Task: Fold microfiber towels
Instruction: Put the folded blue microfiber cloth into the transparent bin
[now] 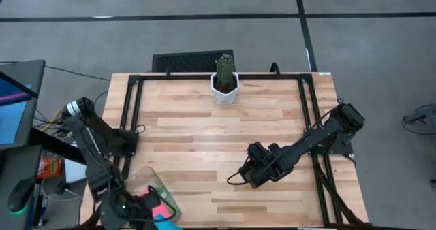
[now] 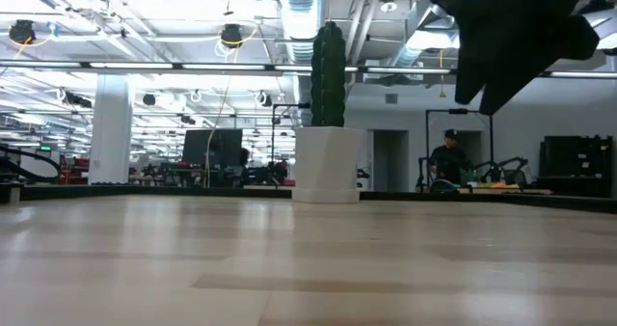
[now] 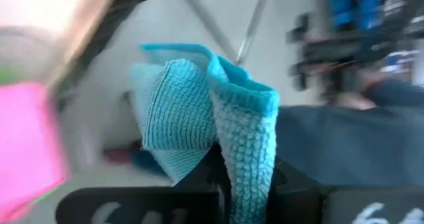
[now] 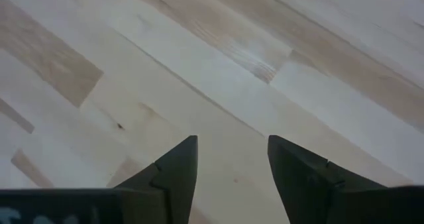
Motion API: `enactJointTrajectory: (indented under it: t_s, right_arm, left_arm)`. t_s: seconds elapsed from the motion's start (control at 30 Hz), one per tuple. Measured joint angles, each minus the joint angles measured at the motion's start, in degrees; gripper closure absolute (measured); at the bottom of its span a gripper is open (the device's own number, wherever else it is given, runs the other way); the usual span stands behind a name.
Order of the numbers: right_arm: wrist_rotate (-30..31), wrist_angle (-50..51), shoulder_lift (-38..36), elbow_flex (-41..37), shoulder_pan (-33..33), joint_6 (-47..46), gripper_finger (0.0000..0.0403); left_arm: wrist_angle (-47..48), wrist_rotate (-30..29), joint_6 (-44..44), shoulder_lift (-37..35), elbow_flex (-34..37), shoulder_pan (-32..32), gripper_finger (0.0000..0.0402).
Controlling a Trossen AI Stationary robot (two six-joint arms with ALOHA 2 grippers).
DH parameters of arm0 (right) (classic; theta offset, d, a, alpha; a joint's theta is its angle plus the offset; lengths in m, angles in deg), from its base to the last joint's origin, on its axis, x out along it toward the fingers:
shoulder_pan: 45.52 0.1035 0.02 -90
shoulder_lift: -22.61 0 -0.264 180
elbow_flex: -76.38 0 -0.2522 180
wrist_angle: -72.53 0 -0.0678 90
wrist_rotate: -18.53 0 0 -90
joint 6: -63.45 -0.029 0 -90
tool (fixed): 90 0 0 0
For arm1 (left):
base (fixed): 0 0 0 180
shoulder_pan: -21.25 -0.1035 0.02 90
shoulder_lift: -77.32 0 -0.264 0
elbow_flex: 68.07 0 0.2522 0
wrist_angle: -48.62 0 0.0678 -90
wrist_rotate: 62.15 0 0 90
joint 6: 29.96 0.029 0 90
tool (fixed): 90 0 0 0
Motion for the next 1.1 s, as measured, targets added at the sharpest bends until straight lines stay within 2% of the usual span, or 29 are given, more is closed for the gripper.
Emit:
enactJointTrajectory:
  t_s: [0.23, 0.53, 0.7, 0.97, 1.1]
  right_arm:
    - [0.2, -0.2, 0.0, 0.0, -0.2, 1.86, 0.0197]
    - [1.3, -0.37, 0.0, 0.0, -0.22, 1.86, 0.0207]
    - [1.31, -0.44, 0.0, 0.0, -0.22, 1.74, 0.021]
    - [1.31, -0.44, 0.0, 0.0, -0.26, 1.45, 0.0211]
    - [1.31, -0.46, 0.0, 0.0, -0.33, 1.43, 0.0214]
  left_arm:
    - [21.1, 5.96, -5.99, -0.2, 0.06, 2.75, 0.0393]
    - [40.62, 4.06, -8.5, -2.84, 0.13, 3.37, 0.0392]
    - [41.6, 6.92, -3.9, -2.78, 1.38, 3.38, 0.0391]
    - [35.23, 8.13, -2.51, -2.74, 7.61, 2.68, 0.0389]
    - [35.61, 8.0, -2.27, -2.74, 8.02, 2.73, 0.0367]
